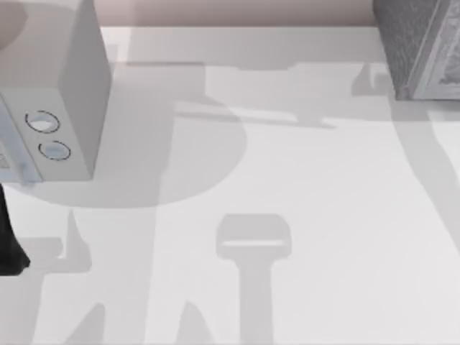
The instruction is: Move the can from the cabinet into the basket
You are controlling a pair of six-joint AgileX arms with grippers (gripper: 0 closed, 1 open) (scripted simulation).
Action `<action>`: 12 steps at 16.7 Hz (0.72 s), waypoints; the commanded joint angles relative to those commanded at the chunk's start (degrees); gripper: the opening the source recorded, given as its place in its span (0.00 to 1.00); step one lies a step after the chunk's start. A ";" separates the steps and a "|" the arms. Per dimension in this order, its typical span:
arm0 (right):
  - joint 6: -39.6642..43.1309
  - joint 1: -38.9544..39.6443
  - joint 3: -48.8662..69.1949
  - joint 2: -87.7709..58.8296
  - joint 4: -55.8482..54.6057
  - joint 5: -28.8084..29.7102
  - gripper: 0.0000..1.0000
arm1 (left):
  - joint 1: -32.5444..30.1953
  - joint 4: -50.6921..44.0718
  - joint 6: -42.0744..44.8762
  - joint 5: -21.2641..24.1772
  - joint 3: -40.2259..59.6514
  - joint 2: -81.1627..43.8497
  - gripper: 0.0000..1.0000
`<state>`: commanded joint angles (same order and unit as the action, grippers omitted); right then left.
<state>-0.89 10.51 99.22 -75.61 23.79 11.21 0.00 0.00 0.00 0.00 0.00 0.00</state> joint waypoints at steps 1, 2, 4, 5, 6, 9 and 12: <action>-0.01 0.07 0.58 -0.44 0.13 0.06 1.00 | 0.00 0.00 0.00 0.00 0.00 0.00 1.00; -0.01 0.07 0.58 -0.44 0.13 0.06 1.00 | 0.00 0.00 0.00 0.00 0.00 0.00 1.00; -0.01 0.07 0.58 -0.44 0.13 0.06 1.00 | 0.00 0.00 0.00 0.00 0.00 0.00 1.00; 0.00 -0.17 0.42 -0.23 0.04 0.00 1.00 | 0.00 0.00 0.00 0.00 0.00 0.00 1.00; 0.00 -0.06 0.60 -0.42 -0.06 0.14 1.00 | 0.00 0.00 0.00 0.00 0.00 0.00 1.00; 0.25 2.11 3.91 -4.50 -0.90 2.62 1.00 | 0.00 0.00 0.00 0.00 0.00 0.00 1.00; 0.27 5.62 8.60 -10.64 -2.35 6.34 1.00 | 0.00 0.00 0.00 0.00 0.00 0.00 1.00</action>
<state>-0.62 16.12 107.82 -86.24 21.44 17.55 0.00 0.00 0.00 0.00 0.00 0.00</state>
